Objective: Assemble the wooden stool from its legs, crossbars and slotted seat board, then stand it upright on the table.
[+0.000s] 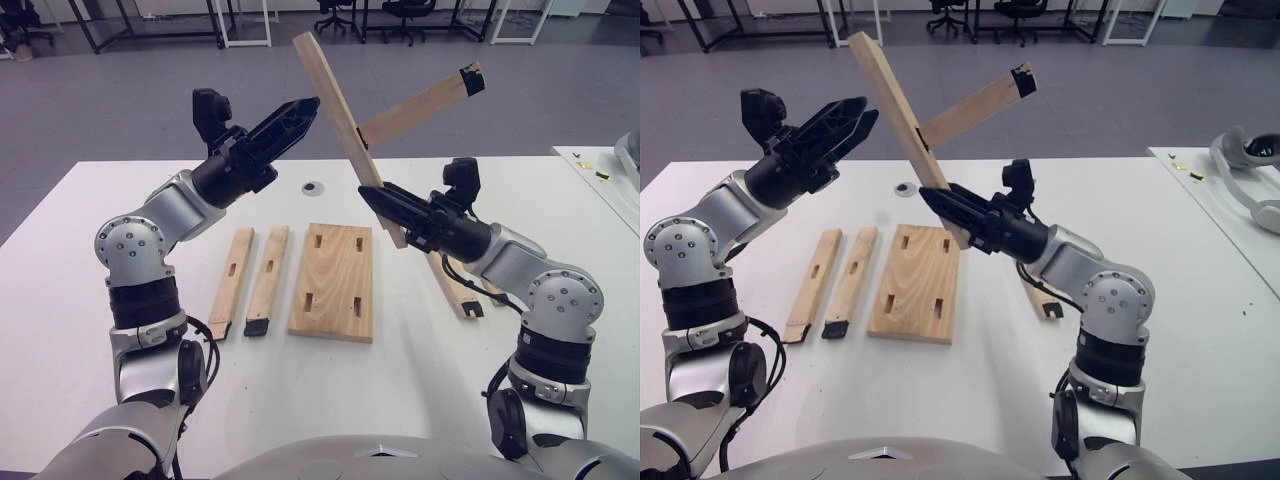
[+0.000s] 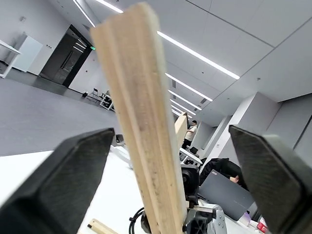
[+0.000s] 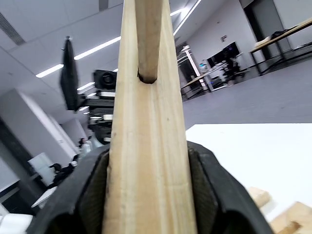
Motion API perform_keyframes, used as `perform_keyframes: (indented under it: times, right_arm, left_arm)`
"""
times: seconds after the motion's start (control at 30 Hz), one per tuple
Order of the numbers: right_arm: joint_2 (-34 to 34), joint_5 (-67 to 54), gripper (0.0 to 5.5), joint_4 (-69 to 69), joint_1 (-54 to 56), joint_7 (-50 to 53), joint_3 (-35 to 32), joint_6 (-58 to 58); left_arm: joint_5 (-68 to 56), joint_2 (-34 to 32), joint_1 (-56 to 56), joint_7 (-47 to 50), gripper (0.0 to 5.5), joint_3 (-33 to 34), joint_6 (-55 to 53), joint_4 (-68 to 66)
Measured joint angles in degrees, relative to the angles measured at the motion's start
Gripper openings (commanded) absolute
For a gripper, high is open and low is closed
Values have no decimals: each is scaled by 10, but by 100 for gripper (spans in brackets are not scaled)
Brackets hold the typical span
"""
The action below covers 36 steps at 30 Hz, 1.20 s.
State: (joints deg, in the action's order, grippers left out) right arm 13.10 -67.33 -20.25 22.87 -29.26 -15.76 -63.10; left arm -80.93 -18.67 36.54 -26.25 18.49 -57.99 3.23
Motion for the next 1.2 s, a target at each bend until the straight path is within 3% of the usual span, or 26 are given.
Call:
perform_keyframes:
  times: [0.2, 0.4, 0.63, 1.07, 1.2]
  right_arm:
    - [22, -59, 204, -7, -14, 2, 25, -15]
    - [34, -78, 204, -9, -42, 8, 54, -19]
    - [46, -108, 204, -7, -57, 9, 63, -15]
    - [113, -124, 204, 13, -69, -42, 74, -35]
    - [110, -134, 306, 45, -68, -12, 55, -15]
  left_arm:
    - [4, -9, 1, 12, 445, -11, -5, -11]
    - [-19, -15, 1, 12, 321, -12, -24, -17]
    - [-40, -41, -5, -4, 214, -12, -49, -13]
    - [-39, -89, -23, -54, 207, -31, -104, -12]
    - [-6, -95, -23, -61, 206, -33, -89, -20]
